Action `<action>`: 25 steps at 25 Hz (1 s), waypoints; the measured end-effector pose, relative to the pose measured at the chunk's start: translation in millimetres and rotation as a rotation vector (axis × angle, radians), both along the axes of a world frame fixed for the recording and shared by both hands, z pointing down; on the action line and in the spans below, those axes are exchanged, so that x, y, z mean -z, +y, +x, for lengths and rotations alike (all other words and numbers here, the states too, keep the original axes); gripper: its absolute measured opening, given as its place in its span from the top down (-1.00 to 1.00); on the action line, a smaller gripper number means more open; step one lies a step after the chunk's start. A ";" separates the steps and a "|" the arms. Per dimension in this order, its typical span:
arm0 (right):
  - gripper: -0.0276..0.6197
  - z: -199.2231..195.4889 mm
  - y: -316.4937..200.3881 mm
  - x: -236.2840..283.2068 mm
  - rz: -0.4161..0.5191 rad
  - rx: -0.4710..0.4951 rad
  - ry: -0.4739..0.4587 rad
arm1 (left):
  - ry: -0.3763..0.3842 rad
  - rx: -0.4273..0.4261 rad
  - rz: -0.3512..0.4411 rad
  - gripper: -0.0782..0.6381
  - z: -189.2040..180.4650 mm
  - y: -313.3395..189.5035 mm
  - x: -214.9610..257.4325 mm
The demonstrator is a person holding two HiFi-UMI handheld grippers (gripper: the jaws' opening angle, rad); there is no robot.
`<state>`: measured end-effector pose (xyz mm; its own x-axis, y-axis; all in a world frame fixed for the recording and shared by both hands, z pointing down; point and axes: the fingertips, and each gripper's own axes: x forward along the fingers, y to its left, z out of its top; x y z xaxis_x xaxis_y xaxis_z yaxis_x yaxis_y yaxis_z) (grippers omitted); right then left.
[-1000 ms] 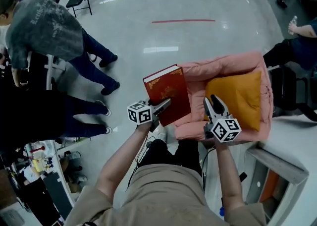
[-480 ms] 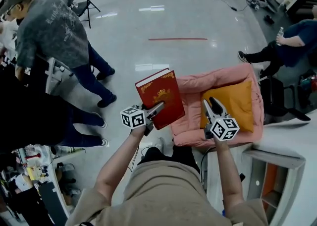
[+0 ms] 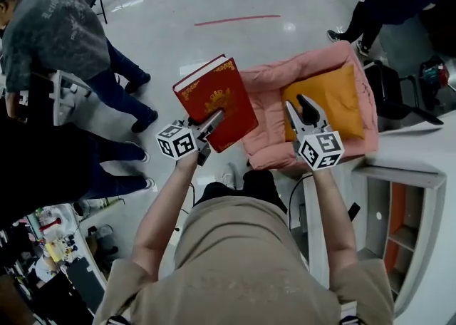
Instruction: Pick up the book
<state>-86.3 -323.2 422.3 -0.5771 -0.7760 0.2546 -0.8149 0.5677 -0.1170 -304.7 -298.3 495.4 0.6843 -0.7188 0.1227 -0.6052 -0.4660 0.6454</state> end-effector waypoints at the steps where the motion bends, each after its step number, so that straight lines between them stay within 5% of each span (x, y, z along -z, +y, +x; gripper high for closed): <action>1: 0.42 0.1 4.8 1.0 0.007 -0.005 0.004 | -0.005 -0.004 0.008 0.08 -0.9 3.8 1.8; 11: 0.41 13.4 46.3 7.7 0.023 -0.023 0.037 | -0.048 -0.029 0.063 0.08 3.2 31.1 11.6; 25: 0.41 54.8 79.1 1.0 0.022 0.085 0.018 | -0.122 0.065 0.032 0.08 37.0 96.0 19.3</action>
